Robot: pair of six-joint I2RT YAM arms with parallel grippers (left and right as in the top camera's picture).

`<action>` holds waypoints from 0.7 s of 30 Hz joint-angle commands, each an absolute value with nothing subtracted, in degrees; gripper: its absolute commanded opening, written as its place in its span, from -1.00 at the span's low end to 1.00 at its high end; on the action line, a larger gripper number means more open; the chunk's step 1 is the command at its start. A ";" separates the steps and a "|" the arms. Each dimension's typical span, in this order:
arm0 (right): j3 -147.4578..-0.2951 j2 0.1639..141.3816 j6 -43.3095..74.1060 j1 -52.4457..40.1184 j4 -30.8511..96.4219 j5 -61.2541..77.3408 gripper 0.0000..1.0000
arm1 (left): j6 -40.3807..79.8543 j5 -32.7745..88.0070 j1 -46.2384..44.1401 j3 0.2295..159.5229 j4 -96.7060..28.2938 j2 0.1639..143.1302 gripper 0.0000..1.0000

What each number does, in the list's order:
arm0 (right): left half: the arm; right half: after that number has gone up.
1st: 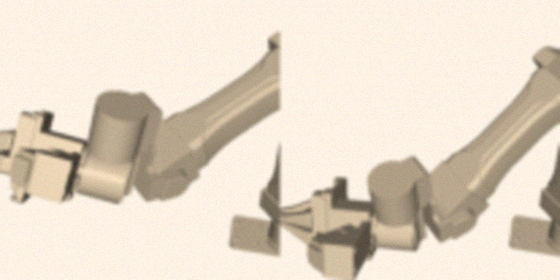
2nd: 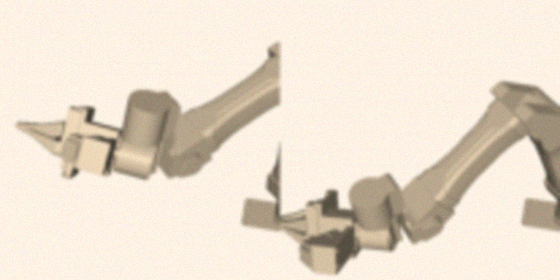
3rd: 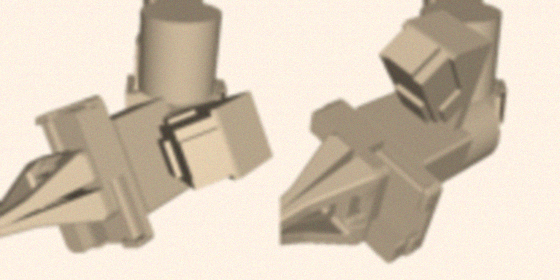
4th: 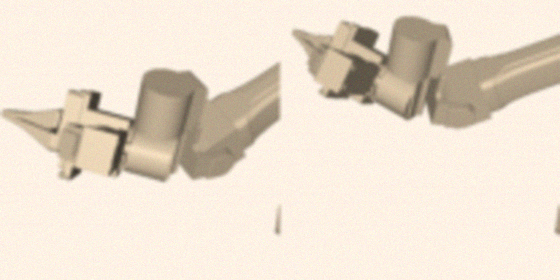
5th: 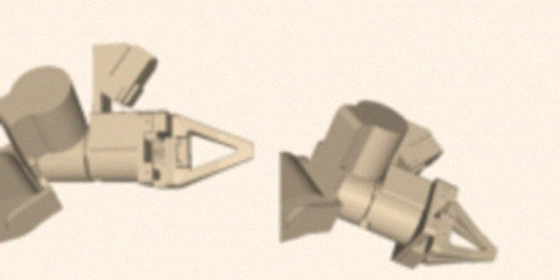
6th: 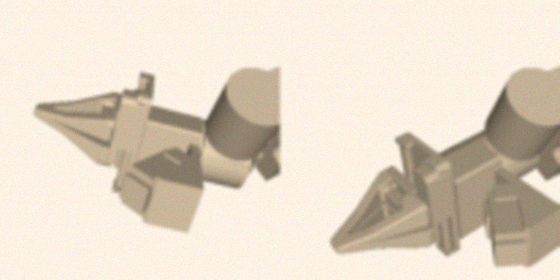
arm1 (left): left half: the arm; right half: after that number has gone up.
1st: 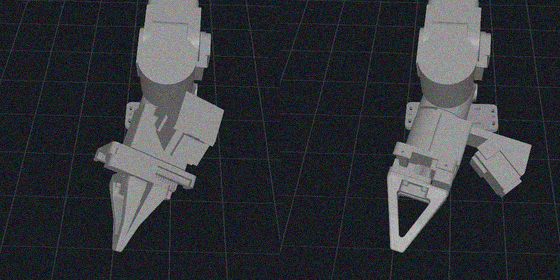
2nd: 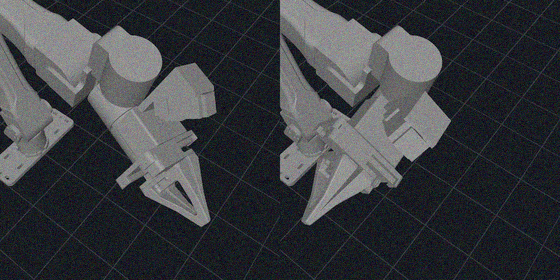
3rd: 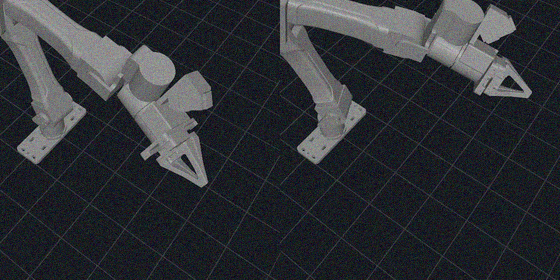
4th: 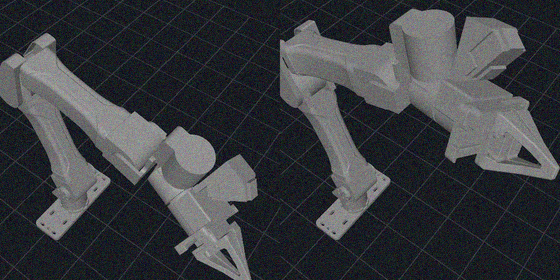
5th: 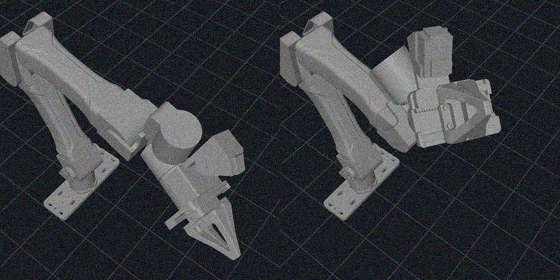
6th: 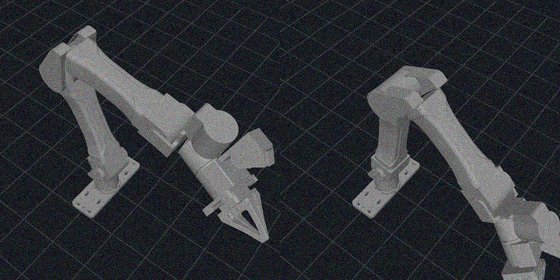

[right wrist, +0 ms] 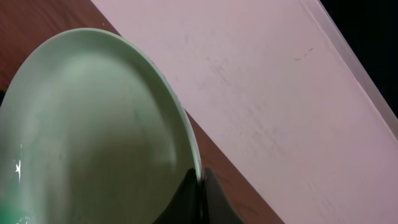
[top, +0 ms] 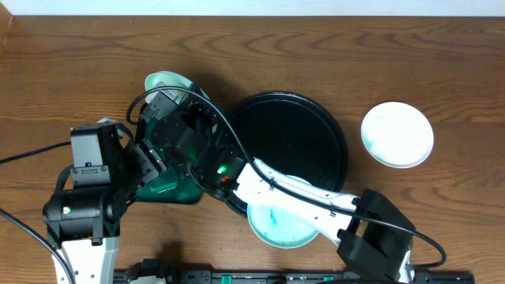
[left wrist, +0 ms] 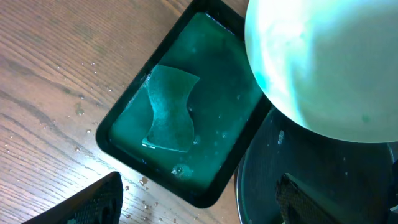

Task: Clean dirty plates on tray and stack at the side
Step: 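Lift the pale green plate with the right gripper and tilt it over the basin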

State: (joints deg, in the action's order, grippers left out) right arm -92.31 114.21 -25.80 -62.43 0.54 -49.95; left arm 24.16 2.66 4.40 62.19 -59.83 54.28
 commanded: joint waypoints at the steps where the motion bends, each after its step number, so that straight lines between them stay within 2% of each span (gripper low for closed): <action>1: -93.21 113.78 -25.80 -62.72 0.19 -51.18 -0.98 | 24.23 2.57 4.60 63.51 -60.01 54.65 0.59; 12: -93.23 113.78 -25.74 -62.13 -0.49 -51.18 -0.98 | 24.23 2.55 4.60 63.51 -60.01 54.65 0.59; 16: -93.23 113.78 -18.68 -62.46 0.78 -49.39 -0.98 | 24.23 2.57 4.60 63.51 -59.99 54.65 0.59; 19: -93.21 113.91 -26.65 -62.81 -0.32 -51.35 -0.98 | 24.23 2.55 4.60 63.51 -60.01 54.65 0.60; 21: -93.21 113.91 -23.05 -61.87 -2.44 -53.41 -0.98 | 24.23 2.55 4.60 63.51 -60.01 54.65 0.59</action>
